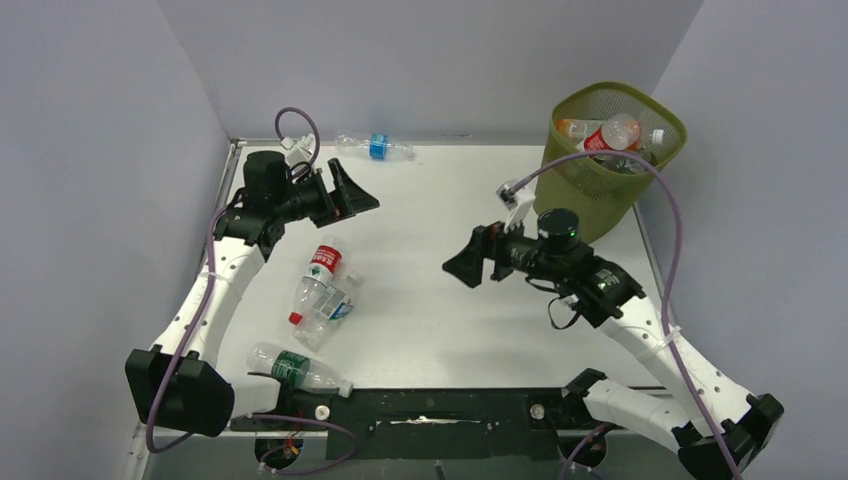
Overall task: Put the plastic bottles in the bin
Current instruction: Pick up the plastic bottle at the center of the board.
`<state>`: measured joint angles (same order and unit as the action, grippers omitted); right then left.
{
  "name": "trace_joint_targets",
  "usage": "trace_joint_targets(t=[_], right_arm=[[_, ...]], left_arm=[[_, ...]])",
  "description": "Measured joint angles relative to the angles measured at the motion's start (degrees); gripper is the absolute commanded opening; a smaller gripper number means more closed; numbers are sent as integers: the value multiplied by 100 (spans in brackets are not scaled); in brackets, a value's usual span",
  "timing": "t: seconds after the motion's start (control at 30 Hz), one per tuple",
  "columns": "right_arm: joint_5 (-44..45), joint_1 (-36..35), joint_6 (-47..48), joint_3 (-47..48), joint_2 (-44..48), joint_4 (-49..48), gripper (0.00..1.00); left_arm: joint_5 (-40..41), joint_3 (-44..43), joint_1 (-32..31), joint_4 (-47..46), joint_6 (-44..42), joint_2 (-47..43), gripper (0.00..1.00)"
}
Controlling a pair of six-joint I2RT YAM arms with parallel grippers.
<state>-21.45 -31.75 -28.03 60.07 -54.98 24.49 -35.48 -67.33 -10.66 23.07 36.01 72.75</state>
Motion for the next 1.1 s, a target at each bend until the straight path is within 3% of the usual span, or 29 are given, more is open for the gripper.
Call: trace_joint_targets(t=[0.17, 0.27, 0.5, 0.77, 1.1], right_arm=[[951, -1204, -313, -951, -136, -404, 98], [1364, -1550, -595, -1423, -249, -835, 98], [1703, -1655, -1204, -2601, -245, -1443, 98], [1971, -1711, -1451, -2992, 260, -1449, 98], [2223, -1709, -1401, -2986, 431, -1239, 98]], left_arm=[[120, -90, -4, 35, 28, 142, 86], [240, -142, -74, 46, 48, 302, 87], [546, -413, -564, 111, 120, 673, 87], [960, -778, -879, 66, 306, 1331, 87], [1974, -2468, -885, -101, 638, 3193, 87]])
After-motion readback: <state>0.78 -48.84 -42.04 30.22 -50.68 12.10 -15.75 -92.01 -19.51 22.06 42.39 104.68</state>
